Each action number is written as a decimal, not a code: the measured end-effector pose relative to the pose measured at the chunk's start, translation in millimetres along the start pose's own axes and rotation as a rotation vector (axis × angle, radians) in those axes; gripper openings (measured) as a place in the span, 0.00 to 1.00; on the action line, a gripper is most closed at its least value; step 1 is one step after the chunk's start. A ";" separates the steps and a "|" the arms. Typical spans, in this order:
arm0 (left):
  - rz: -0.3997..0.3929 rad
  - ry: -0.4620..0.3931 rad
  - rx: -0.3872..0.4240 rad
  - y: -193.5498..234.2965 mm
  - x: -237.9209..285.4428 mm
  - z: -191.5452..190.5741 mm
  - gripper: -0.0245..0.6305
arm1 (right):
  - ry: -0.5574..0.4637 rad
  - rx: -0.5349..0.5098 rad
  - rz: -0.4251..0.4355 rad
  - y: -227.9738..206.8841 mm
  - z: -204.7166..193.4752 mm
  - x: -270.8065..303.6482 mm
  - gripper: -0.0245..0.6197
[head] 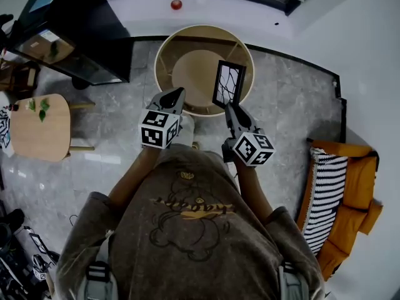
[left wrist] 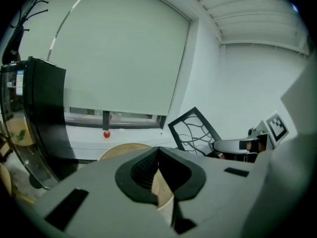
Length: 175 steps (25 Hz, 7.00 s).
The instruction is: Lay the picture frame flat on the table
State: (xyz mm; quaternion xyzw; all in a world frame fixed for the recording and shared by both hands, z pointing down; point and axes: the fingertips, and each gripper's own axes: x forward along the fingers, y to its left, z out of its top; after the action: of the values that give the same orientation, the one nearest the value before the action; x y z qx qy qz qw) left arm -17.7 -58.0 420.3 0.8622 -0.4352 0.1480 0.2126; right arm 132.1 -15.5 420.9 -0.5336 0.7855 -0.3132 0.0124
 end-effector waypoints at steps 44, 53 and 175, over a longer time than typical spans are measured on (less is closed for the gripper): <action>0.009 0.195 -0.117 125.6 186.7 -72.1 0.06 | 0.230 0.055 -0.091 -104.6 -61.8 196.0 0.17; -0.002 0.232 -0.131 145.1 225.4 -97.0 0.06 | 0.289 0.082 -0.111 -133.5 -93.5 231.1 0.17; -0.107 0.286 -0.229 104.5 202.0 -89.7 0.06 | 0.304 -0.040 -0.232 -110.1 -88.8 227.3 0.07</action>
State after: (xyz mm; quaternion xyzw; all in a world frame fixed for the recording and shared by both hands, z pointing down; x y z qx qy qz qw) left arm 7.6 -207.9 611.8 0.8246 -0.3680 0.2070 0.3765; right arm 94.3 -191.1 619.4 -0.5674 0.7174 -0.3740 -0.1531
